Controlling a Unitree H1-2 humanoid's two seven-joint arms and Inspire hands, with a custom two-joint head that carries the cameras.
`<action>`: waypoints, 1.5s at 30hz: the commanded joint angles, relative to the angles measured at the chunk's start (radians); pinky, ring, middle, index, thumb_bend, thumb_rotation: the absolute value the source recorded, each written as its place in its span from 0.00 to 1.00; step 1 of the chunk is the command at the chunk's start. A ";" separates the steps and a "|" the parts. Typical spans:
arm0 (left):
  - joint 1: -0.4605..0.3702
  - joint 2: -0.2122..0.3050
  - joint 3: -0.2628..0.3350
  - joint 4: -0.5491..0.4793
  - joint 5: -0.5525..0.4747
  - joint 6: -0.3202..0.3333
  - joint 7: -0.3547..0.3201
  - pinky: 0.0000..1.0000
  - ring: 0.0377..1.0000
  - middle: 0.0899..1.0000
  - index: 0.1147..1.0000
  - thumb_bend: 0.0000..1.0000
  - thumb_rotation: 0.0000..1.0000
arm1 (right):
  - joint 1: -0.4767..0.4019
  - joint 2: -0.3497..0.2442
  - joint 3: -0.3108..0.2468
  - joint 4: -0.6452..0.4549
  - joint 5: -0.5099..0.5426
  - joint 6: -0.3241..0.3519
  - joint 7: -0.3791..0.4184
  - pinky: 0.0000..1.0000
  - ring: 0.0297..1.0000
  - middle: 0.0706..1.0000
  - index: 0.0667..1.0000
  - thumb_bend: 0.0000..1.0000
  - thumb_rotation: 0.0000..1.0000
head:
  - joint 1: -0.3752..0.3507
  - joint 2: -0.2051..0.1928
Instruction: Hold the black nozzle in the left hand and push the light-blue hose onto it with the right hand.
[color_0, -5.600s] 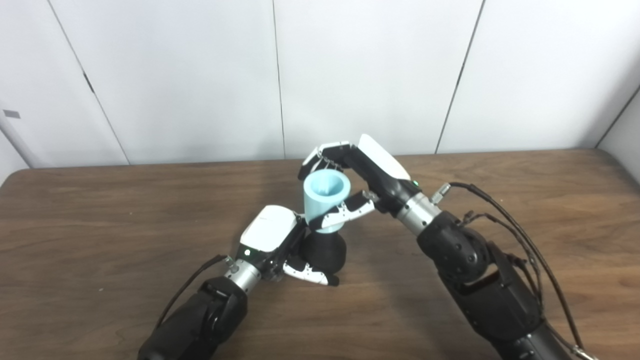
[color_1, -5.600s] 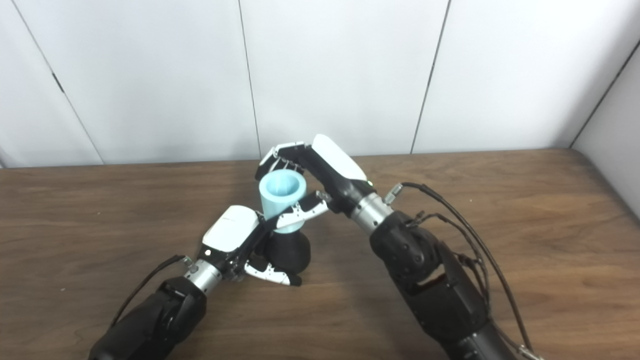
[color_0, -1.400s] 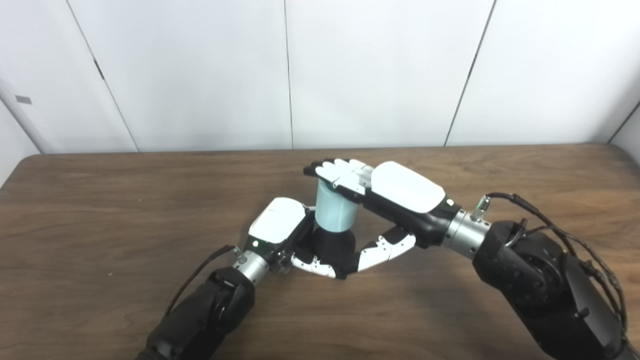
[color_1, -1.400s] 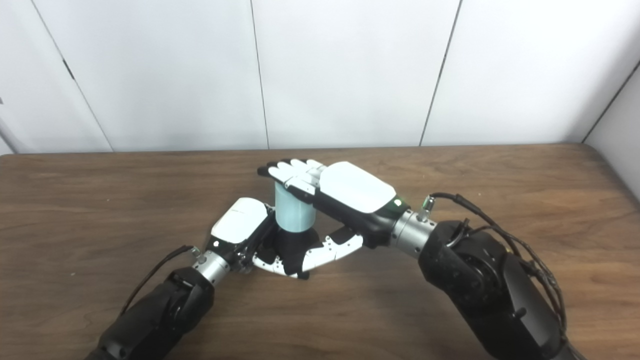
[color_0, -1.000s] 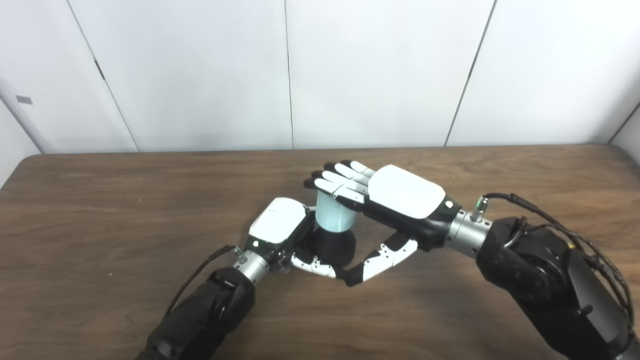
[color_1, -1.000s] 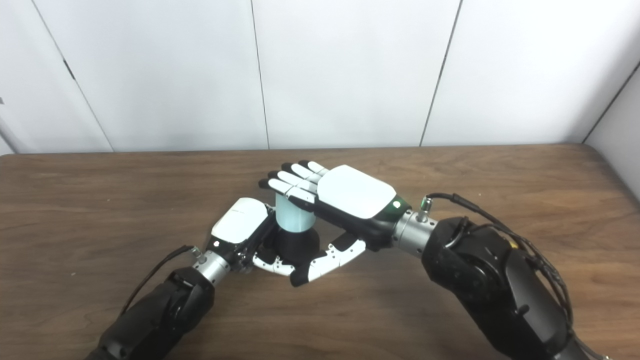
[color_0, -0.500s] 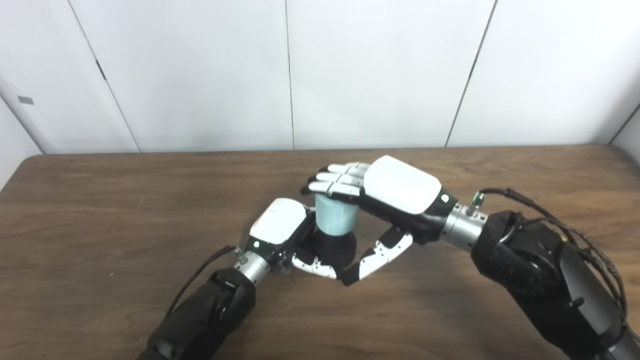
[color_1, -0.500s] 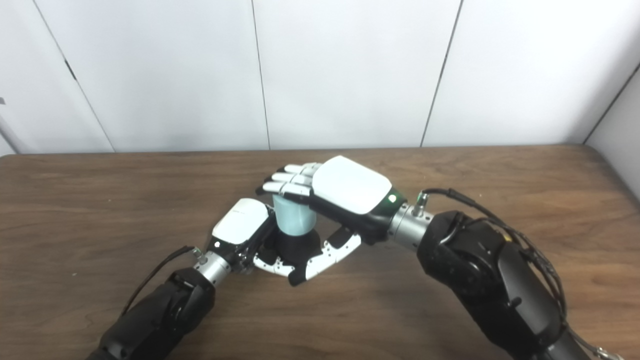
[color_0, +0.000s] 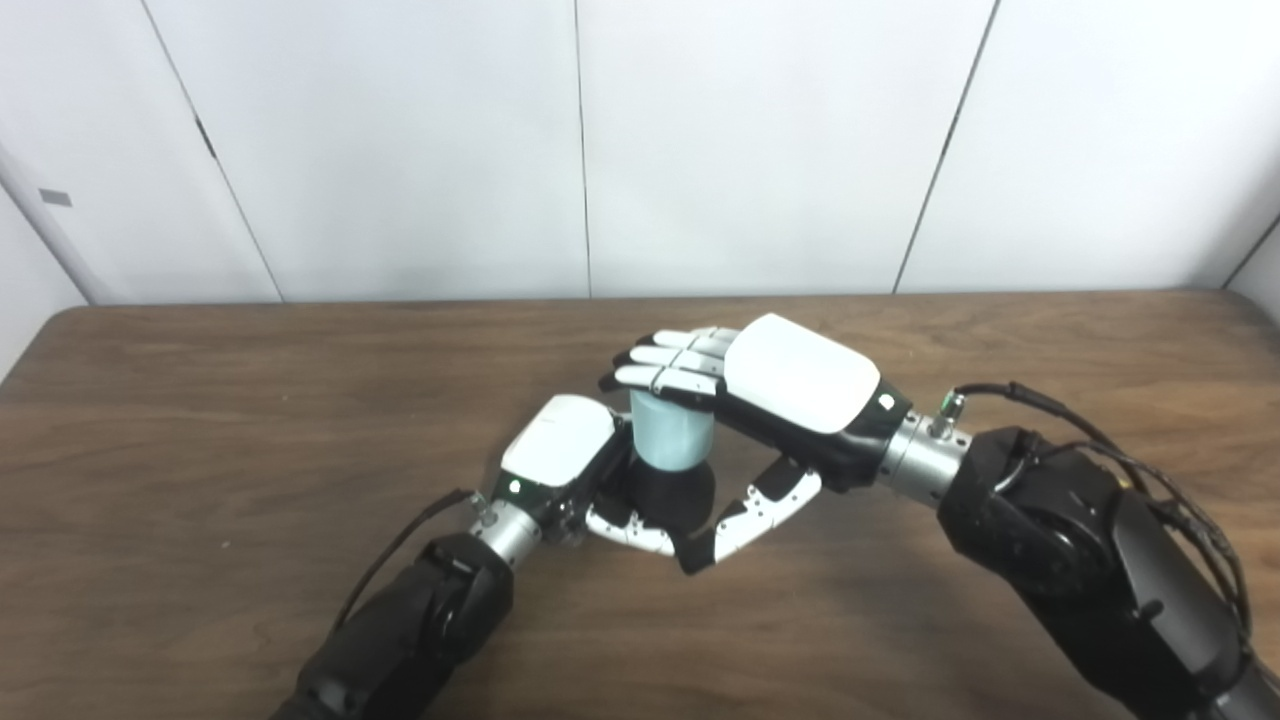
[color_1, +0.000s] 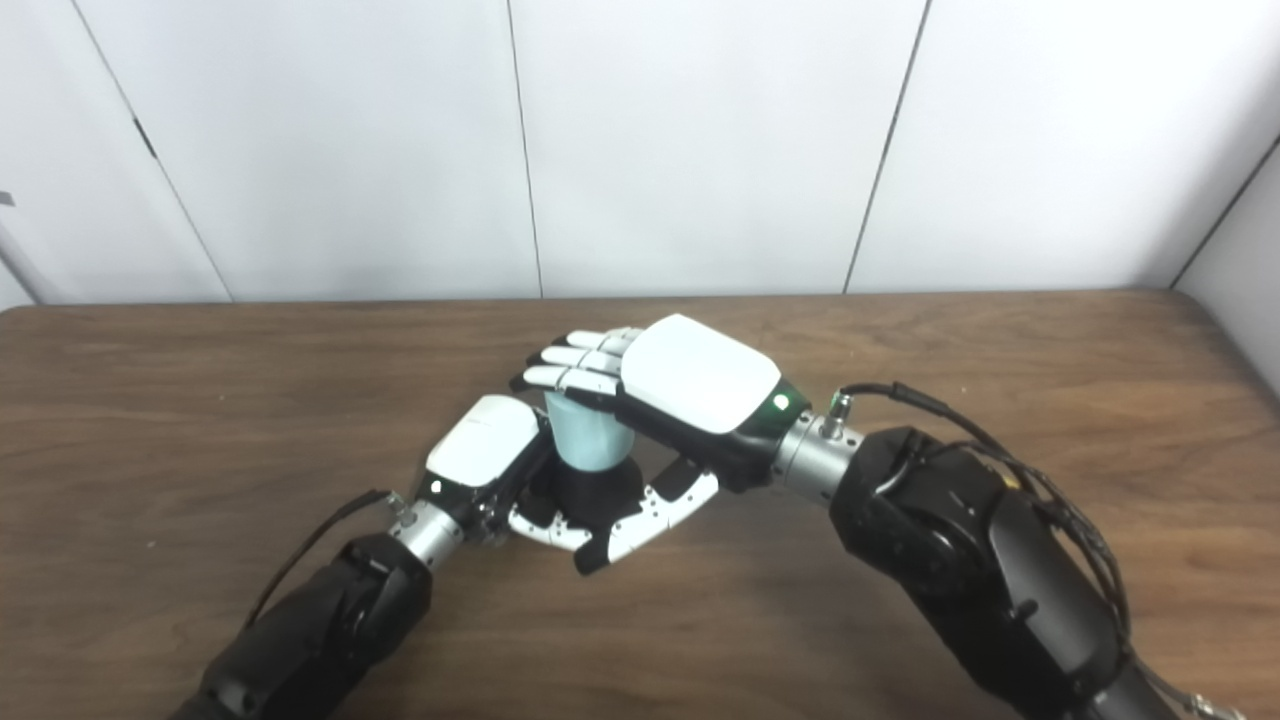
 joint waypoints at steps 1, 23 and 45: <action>0.077 -0.002 -0.053 0.061 0.034 0.003 -0.109 0.38 0.38 0.40 0.46 0.50 0.00 | 0.046 -0.020 0.052 0.033 0.006 -0.041 0.067 0.82 0.89 0.91 0.88 0.81 0.90 | -0.001 0.001; 0.070 0.003 -0.053 0.052 0.039 0.014 -0.123 0.39 0.40 0.41 0.45 0.50 0.00 | 0.110 0.032 0.003 0.036 0.023 -0.061 -0.099 0.86 0.94 0.95 0.93 0.70 0.85 | 0.005 0.004; 0.066 -0.008 -0.052 0.078 0.040 0.002 -0.100 0.33 0.36 0.39 0.46 0.50 0.00 | 0.034 0.422 -0.442 0.017 0.559 0.220 -0.395 0.65 0.80 0.89 0.91 0.76 0.27 | 0.004 -0.004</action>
